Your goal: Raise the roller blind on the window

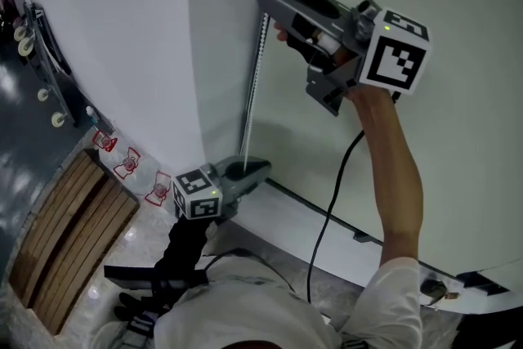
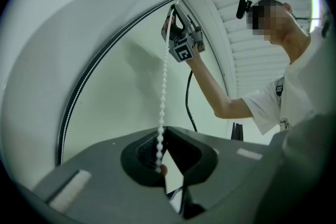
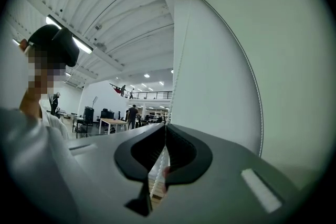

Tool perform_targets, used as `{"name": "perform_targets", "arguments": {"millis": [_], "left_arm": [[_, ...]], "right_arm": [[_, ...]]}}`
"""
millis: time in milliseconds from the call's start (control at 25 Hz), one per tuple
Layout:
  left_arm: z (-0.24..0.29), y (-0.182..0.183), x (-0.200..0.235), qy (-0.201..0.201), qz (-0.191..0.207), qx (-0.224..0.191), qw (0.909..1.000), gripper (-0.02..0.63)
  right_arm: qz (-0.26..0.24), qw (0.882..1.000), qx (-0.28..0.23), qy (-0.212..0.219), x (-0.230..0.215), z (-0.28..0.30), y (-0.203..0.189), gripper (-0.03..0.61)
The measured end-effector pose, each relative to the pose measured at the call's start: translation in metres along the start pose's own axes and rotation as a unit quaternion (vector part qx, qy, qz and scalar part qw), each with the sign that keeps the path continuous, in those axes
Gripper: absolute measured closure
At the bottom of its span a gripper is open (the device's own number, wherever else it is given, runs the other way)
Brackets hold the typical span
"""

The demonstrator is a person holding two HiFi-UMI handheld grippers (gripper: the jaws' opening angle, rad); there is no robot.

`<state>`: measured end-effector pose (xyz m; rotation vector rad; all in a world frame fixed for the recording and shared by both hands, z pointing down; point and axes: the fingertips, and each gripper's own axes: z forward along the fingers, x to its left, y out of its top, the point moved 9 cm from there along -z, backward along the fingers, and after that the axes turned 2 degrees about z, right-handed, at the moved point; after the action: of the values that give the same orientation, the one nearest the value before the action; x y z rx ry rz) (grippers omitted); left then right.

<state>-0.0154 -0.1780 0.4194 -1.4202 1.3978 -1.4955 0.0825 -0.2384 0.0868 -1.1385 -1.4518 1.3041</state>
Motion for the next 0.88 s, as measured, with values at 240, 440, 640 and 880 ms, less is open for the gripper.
{"name": "perform_targets", "arguments": {"millis": [240, 440, 640, 880], "left_arm": [[0.000, 0.002, 0.000, -0.002, 0.001, -0.002, 1.0000, 0.615], [-0.001, 0.000, 0.000, -0.004, 0.003, -0.001, 1.0000, 0.615], [0.002, 0.002, -0.001, -0.006, 0.003, 0.001, 1.0000, 0.615], [0.001, 0.004, 0.000, -0.005, 0.006, -0.001, 1.0000, 0.615]], "right_arm": [[0.016, 1.000, 0.022, -0.006, 0.004, -0.004, -0.037, 0.569], [0.021, 0.999, 0.028, -0.009, 0.012, -0.010, -0.056, 0.569], [0.040, 0.999, 0.037, -0.004, 0.016, -0.015, -0.078, 0.569], [0.056, 0.997, 0.057, 0.000, 0.023, -0.017, -0.110, 0.569]]}}
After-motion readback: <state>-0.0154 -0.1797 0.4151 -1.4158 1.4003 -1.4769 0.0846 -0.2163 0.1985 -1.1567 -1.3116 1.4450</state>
